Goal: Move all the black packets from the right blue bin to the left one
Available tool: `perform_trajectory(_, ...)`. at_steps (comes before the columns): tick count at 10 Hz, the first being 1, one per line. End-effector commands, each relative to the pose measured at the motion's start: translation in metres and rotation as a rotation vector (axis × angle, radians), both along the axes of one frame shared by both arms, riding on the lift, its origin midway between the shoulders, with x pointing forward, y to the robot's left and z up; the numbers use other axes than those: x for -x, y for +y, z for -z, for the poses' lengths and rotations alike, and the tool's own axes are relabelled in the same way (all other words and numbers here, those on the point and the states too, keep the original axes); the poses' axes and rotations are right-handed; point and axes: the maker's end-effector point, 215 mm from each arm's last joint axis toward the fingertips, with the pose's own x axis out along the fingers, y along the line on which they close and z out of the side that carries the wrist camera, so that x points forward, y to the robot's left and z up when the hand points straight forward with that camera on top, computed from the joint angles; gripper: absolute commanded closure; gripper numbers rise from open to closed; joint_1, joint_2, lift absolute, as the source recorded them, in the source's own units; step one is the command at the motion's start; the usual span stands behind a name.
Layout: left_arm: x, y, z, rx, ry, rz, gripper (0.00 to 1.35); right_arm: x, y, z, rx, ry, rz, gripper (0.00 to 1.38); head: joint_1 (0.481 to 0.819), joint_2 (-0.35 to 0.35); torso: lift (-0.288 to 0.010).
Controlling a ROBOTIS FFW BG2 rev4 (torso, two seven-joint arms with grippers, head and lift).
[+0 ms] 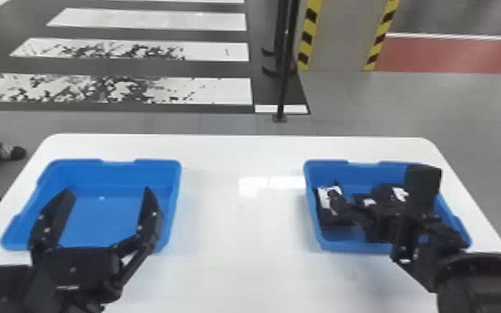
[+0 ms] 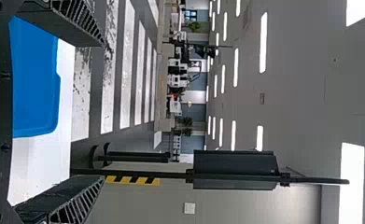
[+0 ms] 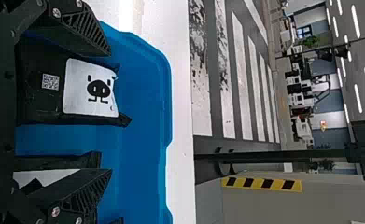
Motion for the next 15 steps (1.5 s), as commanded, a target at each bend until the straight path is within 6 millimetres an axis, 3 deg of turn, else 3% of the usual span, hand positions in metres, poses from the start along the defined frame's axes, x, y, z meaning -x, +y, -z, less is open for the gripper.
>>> perform_trajectory(1, 0.0, 0.0, -0.002, 0.002, -0.007, -0.001, 0.0, -0.003, 0.002, 0.01, -0.019, 0.014, -0.01, 0.15, 0.695, -0.049, -0.14)
perform_trajectory(5, -0.001, 0.001, 0.0, 0.0, -0.002, -0.002, 0.0, 0.001, 0.02, 0.02, -0.027, 0.032, -0.043, 0.15, 0.695, -0.031, -0.14)
perform_trajectory(9, -0.001, 0.001, 0.0, -0.002, -0.002, 0.0, 0.0, 0.002, 0.021, 0.036, -0.003, 0.078, -0.052, 0.16, 0.695, -0.023, -0.14)
perform_trajectory(10, -0.001, 0.001, 0.0, -0.002, -0.002, 0.0, 0.0, 0.003, 0.02, 0.04, 0.001, 0.095, -0.051, 0.21, 0.695, -0.024, -0.14)
perform_trajectory(11, 0.0, 0.001, 0.0, -0.001, -0.005, 0.0, 0.0, 0.006, 0.017, 0.046, 0.01, 0.122, -0.052, 0.41, 0.695, -0.024, -0.14)
perform_trajectory(12, 0.0, 0.001, 0.0, -0.003, -0.005, 0.001, 0.0, 0.007, 0.018, 0.05, 0.01, 0.14, -0.056, 0.81, 0.695, -0.025, -0.14)
perform_trajectory(13, 0.0, 0.001, 0.0, -0.001, -0.007, 0.0, 0.0, 0.006, 0.02, 0.046, 0.008, 0.133, -0.058, 1.06, 0.695, -0.026, -0.14)
perform_trajectory(15, -0.001, 0.001, 0.0, -0.001, -0.01, 0.0, 0.02, 0.005, 0.022, 0.044, -0.001, 0.128, -0.059, 1.14, 0.695, -0.024, -0.14)
